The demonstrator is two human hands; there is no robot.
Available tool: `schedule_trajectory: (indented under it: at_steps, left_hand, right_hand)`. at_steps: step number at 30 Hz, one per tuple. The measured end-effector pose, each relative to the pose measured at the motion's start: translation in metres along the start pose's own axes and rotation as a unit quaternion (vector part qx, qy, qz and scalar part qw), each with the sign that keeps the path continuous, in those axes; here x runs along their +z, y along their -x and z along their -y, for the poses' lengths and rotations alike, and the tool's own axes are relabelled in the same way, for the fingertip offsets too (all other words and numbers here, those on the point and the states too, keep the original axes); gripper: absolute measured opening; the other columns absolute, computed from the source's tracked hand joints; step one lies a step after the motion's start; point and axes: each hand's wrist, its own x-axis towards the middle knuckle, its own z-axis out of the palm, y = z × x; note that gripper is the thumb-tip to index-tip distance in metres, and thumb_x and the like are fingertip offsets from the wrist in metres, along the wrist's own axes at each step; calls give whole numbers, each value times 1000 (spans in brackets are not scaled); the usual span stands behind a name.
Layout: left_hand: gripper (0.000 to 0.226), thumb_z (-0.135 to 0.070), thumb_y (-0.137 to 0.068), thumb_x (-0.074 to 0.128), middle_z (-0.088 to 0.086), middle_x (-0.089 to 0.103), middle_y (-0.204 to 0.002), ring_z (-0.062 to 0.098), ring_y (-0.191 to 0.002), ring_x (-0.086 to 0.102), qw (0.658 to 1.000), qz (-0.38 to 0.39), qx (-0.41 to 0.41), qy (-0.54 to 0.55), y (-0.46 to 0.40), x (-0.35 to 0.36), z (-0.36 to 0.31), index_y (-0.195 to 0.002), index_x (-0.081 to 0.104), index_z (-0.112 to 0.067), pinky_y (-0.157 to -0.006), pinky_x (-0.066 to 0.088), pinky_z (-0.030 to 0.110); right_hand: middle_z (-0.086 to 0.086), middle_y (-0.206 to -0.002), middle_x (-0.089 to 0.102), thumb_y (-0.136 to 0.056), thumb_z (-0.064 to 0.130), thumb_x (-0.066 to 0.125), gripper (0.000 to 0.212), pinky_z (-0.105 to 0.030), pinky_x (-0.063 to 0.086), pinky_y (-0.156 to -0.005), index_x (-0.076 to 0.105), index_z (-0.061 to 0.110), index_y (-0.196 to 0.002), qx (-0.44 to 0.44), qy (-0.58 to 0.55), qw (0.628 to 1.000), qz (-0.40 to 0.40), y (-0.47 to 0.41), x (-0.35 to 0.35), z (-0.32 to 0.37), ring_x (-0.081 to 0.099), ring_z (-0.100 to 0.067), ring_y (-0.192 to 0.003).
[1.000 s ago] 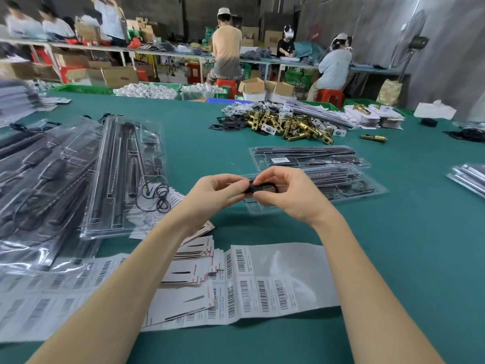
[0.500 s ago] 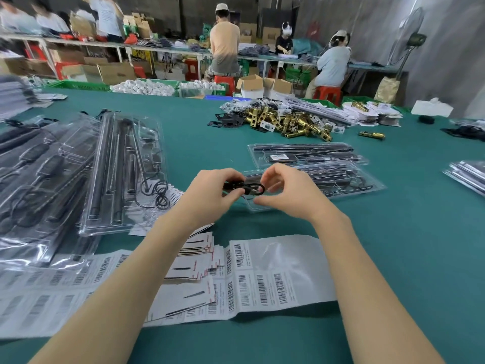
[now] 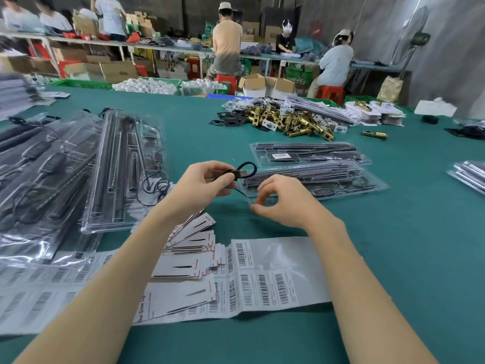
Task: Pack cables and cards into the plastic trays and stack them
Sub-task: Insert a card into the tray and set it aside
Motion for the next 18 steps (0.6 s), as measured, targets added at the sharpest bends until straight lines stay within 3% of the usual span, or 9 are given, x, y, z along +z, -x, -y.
schedule_trajectory:
  at_steps: [7, 12, 16, 18]
  left_hand:
    - [12, -23, -95, 66, -13, 74, -102, 6, -103, 67, 964, -35, 87, -247, -3, -2, 4, -106, 72, -24, -102, 49, 33]
    - [10, -19, -96, 66, -7, 75, -99, 12, -97, 71, 978, -27, 58, -199, -4, -1, 7, -102, 71, -24, -100, 53, 40]
    - [11, -12, -98, 63, 7, 77, -96, 23, -98, 73, 997, -39, 17, -65, -2, 1, 5, -98, 71, -20, -98, 55, 46]
    - [11, -12, -97, 64, 6, 76, -98, 21, -99, 73, 997, -28, 12, -69, -1, 2, 5, -98, 71, -20, -100, 54, 45]
  right_hand:
    - [7, -113, 64, -97, 37, 60, 9, -36, 46, -99, 65, 29, -96, -31, -24, 999, -7, -1, 7, 0, 54, -15, -115]
    - [7, -126, 63, -85, 46, 74, 14, -24, 35, -102, 69, 35, -76, -22, -17, 1000, -13, -3, 6, 1, 53, -10, -121]
    - [6, -121, 62, -82, 51, 75, 23, -34, 44, -101, 66, 34, -70, -5, 12, 1000, 6, -8, 5, 5, 55, -13, -115]
    - [4, -111, 65, -83, 48, 71, 19, -37, 50, -93, 66, 33, -73, 0, 29, 999, 25, -12, 4, 10, 59, -16, -105]
